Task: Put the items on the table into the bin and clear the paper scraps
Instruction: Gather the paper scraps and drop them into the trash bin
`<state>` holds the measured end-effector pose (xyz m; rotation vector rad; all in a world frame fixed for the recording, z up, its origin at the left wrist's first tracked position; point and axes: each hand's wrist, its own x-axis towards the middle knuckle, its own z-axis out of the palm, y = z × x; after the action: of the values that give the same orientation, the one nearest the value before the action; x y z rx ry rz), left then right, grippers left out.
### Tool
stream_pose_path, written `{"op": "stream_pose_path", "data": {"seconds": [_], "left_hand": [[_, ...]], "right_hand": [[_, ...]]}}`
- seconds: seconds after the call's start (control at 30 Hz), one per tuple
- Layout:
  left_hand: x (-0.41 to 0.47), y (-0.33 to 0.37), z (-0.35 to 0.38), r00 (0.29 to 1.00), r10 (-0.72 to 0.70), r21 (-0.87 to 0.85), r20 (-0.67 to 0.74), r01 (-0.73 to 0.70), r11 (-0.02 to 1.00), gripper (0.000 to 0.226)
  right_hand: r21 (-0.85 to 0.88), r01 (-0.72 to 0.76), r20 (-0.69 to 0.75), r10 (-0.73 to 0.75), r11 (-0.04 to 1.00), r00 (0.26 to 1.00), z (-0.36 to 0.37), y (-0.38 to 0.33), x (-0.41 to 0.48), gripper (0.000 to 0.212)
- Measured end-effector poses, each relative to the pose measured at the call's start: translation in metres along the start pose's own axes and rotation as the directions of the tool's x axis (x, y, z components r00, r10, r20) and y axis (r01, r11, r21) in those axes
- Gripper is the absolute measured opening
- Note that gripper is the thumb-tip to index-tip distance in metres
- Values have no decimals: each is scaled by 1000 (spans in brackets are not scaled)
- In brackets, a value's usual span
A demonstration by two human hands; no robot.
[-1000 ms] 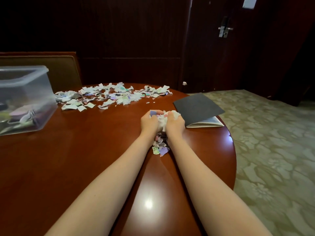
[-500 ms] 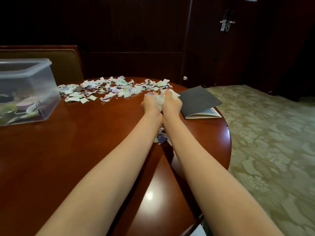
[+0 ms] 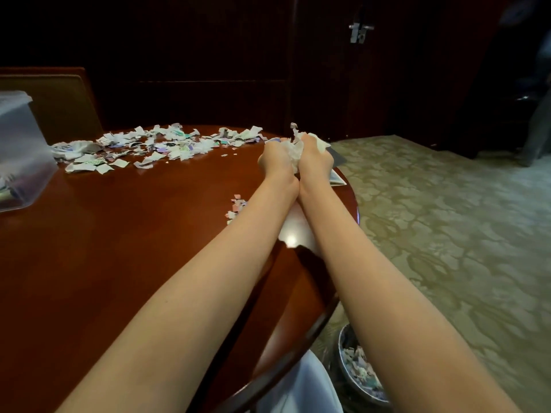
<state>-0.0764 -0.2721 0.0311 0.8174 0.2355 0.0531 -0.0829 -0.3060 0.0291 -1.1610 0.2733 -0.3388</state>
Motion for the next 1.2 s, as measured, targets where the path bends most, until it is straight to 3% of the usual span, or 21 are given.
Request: {"op": "stream_pose_path", "data": {"seconds": [0.57,0.8,0.93,1.2], "left_hand": [[-56,-147,71,964,-260,104,51,254,962,28],[-47,-228,69,917,-400,199,2,391,898,28],[-39,-272,58,874,-486,234,-20,476,848,25],[-31,-340,19,830,-543,341,-124,550,763,26]], "right_hand": [[122,20,-315,20,992,949,-167,-8,16,18],[154,-36,-468,105,987,878,-231,28,38,22],[159,-102,-514,171,982,840,-264,58,47,15],[195,-266,-604,329,944,726,-310,126,58,22]]}}
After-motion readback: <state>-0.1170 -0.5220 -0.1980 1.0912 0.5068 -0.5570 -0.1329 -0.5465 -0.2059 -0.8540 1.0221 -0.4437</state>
